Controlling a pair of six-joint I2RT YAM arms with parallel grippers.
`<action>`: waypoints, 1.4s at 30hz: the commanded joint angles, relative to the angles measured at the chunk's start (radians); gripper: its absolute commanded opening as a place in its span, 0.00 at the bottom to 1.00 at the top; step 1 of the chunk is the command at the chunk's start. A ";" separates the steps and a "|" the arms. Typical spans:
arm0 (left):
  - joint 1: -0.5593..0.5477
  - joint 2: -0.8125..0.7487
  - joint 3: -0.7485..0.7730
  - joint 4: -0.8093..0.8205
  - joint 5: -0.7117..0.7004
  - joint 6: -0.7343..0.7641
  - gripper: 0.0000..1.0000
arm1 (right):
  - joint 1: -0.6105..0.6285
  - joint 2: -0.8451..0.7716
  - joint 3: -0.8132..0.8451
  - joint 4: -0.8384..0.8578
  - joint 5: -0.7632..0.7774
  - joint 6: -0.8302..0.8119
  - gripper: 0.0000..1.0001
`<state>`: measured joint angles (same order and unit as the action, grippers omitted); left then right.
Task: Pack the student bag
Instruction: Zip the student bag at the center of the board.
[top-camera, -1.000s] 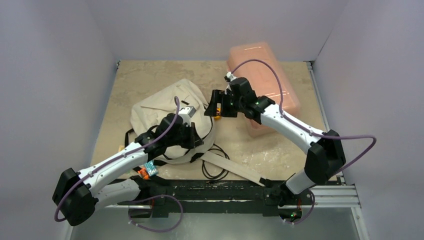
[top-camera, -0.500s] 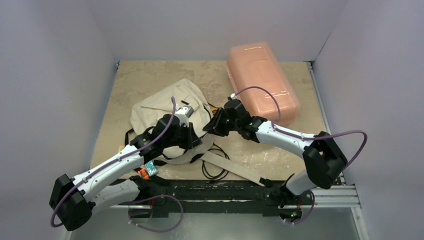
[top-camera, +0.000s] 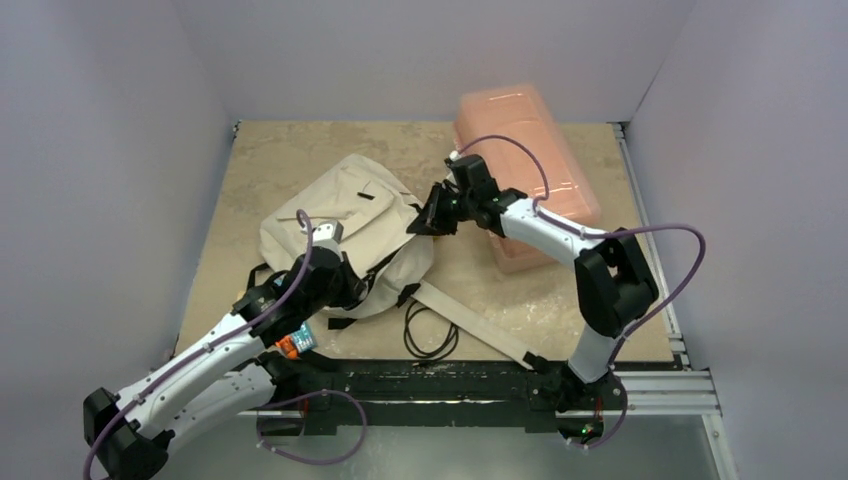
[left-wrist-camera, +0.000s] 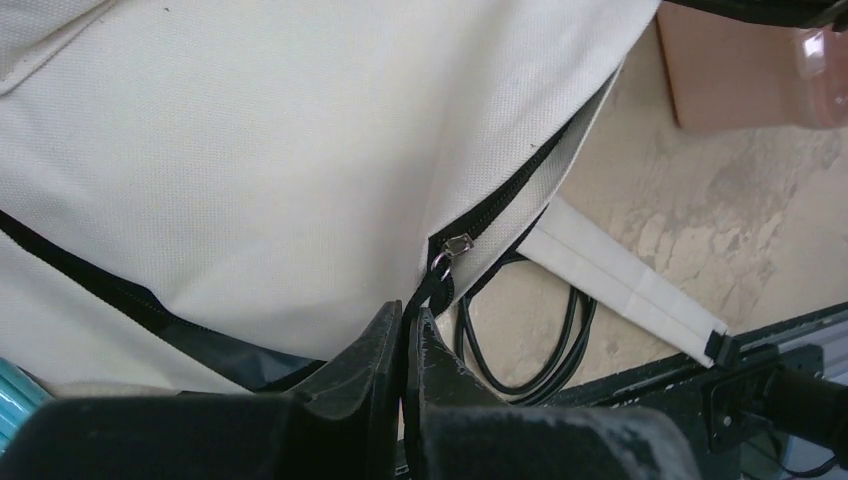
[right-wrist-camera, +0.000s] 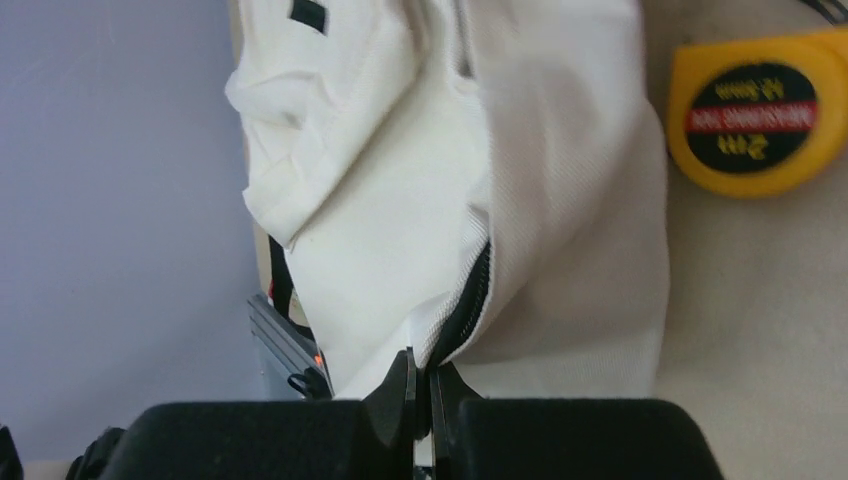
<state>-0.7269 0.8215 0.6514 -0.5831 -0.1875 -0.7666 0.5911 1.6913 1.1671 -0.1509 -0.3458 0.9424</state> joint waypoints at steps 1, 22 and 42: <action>0.007 -0.098 -0.059 -0.182 -0.101 -0.039 0.00 | -0.068 0.100 0.255 -0.113 -0.016 -0.312 0.00; 0.005 0.018 0.043 0.219 0.352 0.042 0.00 | 0.246 -0.238 -0.179 0.147 0.214 0.236 0.84; 0.118 -0.080 -0.003 -0.247 -0.116 0.022 0.00 | 0.032 -0.226 -0.221 0.082 0.206 -0.011 0.00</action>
<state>-0.6857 0.7990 0.6701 -0.5808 -0.1242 -0.7567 0.7708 1.5391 0.9550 -0.0353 -0.2005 1.0878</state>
